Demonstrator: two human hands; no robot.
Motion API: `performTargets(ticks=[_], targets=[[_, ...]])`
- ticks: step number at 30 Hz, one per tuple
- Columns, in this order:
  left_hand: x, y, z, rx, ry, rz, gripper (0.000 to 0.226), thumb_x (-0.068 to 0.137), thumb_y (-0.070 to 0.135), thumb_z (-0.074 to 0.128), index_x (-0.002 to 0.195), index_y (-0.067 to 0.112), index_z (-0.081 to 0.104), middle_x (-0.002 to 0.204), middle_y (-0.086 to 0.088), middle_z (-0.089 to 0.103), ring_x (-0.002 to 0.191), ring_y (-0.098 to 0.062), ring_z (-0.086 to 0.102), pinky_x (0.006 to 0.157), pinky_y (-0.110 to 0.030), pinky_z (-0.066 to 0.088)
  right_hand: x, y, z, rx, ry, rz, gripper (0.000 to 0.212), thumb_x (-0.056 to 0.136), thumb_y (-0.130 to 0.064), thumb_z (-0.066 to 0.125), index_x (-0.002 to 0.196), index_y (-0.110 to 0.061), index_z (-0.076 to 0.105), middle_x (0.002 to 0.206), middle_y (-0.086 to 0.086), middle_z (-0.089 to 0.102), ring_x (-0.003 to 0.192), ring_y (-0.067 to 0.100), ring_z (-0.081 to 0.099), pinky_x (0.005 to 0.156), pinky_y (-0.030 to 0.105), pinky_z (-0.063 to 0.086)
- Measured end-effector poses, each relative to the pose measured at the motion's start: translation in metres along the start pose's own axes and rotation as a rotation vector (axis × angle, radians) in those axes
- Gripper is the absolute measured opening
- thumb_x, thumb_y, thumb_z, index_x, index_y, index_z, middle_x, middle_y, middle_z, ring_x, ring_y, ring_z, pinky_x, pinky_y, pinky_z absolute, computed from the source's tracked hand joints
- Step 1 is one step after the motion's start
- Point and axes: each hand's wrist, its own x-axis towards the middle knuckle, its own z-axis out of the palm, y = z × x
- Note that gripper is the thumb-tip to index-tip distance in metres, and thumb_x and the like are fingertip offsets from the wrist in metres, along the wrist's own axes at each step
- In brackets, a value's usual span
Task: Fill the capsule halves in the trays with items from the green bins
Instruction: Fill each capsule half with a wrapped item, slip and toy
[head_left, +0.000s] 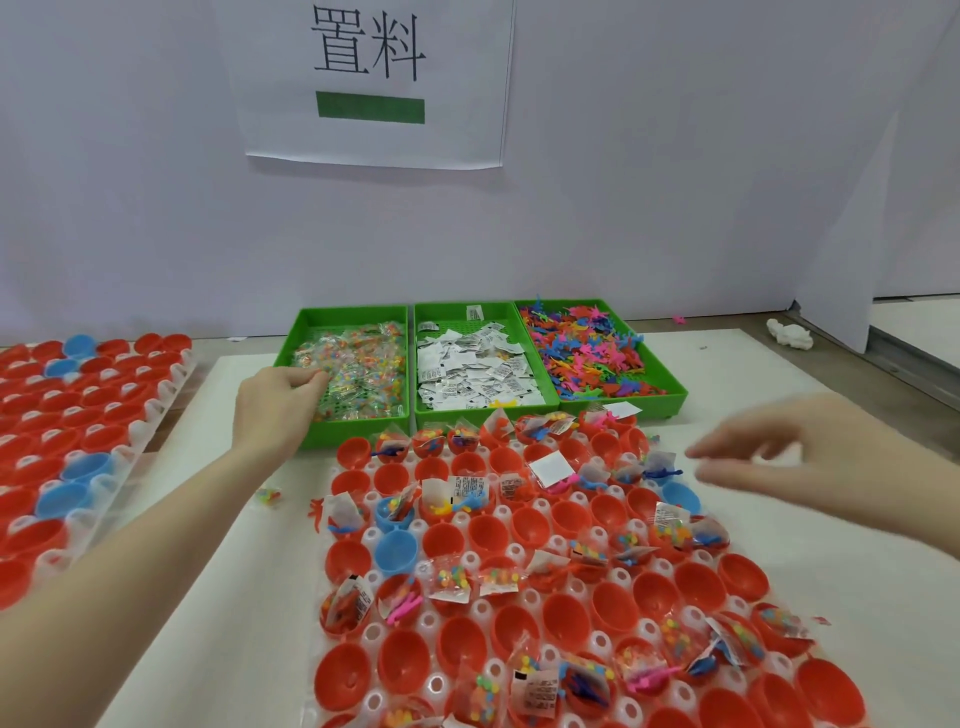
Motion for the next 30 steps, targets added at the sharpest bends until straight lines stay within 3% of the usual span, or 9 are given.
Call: performTargets(ticks=[2, 4, 7, 11, 14, 18, 20, 25, 30], targets=[[-0.002, 0.002, -0.001, -0.037, 0.043, -0.011, 0.025, 0.088, 0.020, 0.058, 0.097, 0.001, 0.072, 0.086, -0.020, 0.069, 0.076, -0.024, 0.054, 0.070, -0.028, 0.036, 0.029, -0.001, 0.008, 0.054, 0.095, -0.015, 0.005, 0.073, -0.029, 0.073, 0.071, -0.033, 0.073, 0.064, -0.018, 0.068, 0.065, -0.007, 0.059, 0.060, 0.005, 0.042], [-0.004, 0.004, -0.003, -0.057, 0.072, -0.011, 0.023, 0.088, 0.018, 0.059, 0.098, 0.002, 0.072, 0.090, -0.019, 0.071, 0.072, -0.020, 0.053, 0.068, -0.028, 0.035, 0.064, 0.006, 0.020, 0.040, 0.145, 0.011, 0.007, 0.081, -0.021, 0.068, 0.083, -0.019, 0.074, 0.077, -0.014, 0.069, 0.067, -0.005, 0.058, 0.059, 0.003, 0.039], [-0.007, 0.002, -0.004, -0.050, 0.058, -0.006, 0.024, 0.087, 0.018, 0.061, 0.101, 0.002, 0.071, 0.099, -0.018, 0.070, 0.085, -0.024, 0.059, 0.072, -0.028, 0.038, 0.114, 0.017, 0.041, -0.050, 0.116, 0.076, 0.026, 0.093, -0.018, 0.051, 0.111, -0.008, 0.066, 0.115, 0.006, 0.065, 0.097, 0.014, 0.059, 0.080, 0.018, 0.039], [-0.009, -0.007, -0.005, -0.026, -0.002, -0.029, 0.025, 0.087, 0.018, 0.063, 0.101, 0.000, 0.070, 0.099, -0.019, 0.070, 0.089, -0.025, 0.058, 0.073, -0.030, 0.040, 0.154, 0.031, 0.057, -0.119, -0.028, 0.232, 0.046, 0.099, -0.028, 0.040, 0.138, -0.004, 0.040, 0.145, 0.012, 0.041, 0.130, 0.026, 0.040, 0.104, 0.031, 0.032], [-0.008, -0.008, -0.007, -0.024, -0.010, -0.013, 0.022, 0.087, 0.015, 0.061, 0.099, 0.000, 0.071, 0.105, -0.019, 0.069, 0.092, -0.025, 0.058, 0.075, -0.028, 0.037, 0.163, 0.039, 0.067, -0.167, -0.123, 0.330, 0.050, 0.095, -0.036, 0.048, 0.133, -0.003, 0.047, 0.138, 0.014, 0.047, 0.124, 0.027, 0.047, 0.100, 0.034, 0.038], [-0.005, -0.006, -0.011, -0.024, 0.070, 0.050, 0.022, 0.085, 0.012, 0.059, 0.079, -0.003, 0.074, 0.118, -0.011, 0.063, 0.109, -0.026, 0.054, 0.089, -0.031, 0.037, 0.166, 0.042, 0.076, -0.173, 0.128, 0.324, 0.006, 0.083, -0.017, 0.068, 0.084, -0.012, 0.069, 0.101, 0.008, 0.069, 0.090, 0.019, 0.062, 0.077, 0.032, 0.050], [-0.004, -0.005, -0.013, -0.044, 0.101, 0.061, 0.022, 0.083, 0.012, 0.059, 0.074, -0.002, 0.074, 0.109, -0.010, 0.066, 0.103, -0.026, 0.056, 0.091, -0.036, 0.041, 0.164, 0.039, 0.077, -0.190, 0.200, 0.318, 0.010, 0.082, -0.008, 0.066, 0.076, -0.017, 0.065, 0.098, 0.005, 0.069, 0.092, 0.020, 0.062, 0.077, 0.032, 0.050], [-0.007, 0.000, -0.017, -0.209, 0.152, -0.034, 0.026, 0.077, 0.009, 0.060, 0.056, -0.006, 0.063, 0.054, -0.010, 0.059, 0.058, -0.020, 0.051, 0.063, -0.031, 0.039, 0.163, 0.041, 0.076, -0.098, 0.397, 0.280, 0.013, 0.081, -0.011, 0.068, 0.094, -0.012, 0.067, 0.099, 0.005, 0.067, 0.093, 0.022, 0.060, 0.077, 0.031, 0.043], [-0.018, 0.007, -0.023, -0.567, 0.156, -0.179, 0.033, 0.077, 0.003, 0.064, 0.049, 0.009, 0.047, 0.040, 0.009, 0.057, 0.037, -0.001, 0.049, 0.047, -0.015, 0.042, 0.173, 0.037, 0.073, -0.079, 0.436, 0.251, 0.024, 0.087, -0.019, 0.063, 0.107, -0.006, 0.067, 0.107, 0.011, 0.067, 0.100, 0.026, 0.059, 0.083, 0.035, 0.043]])
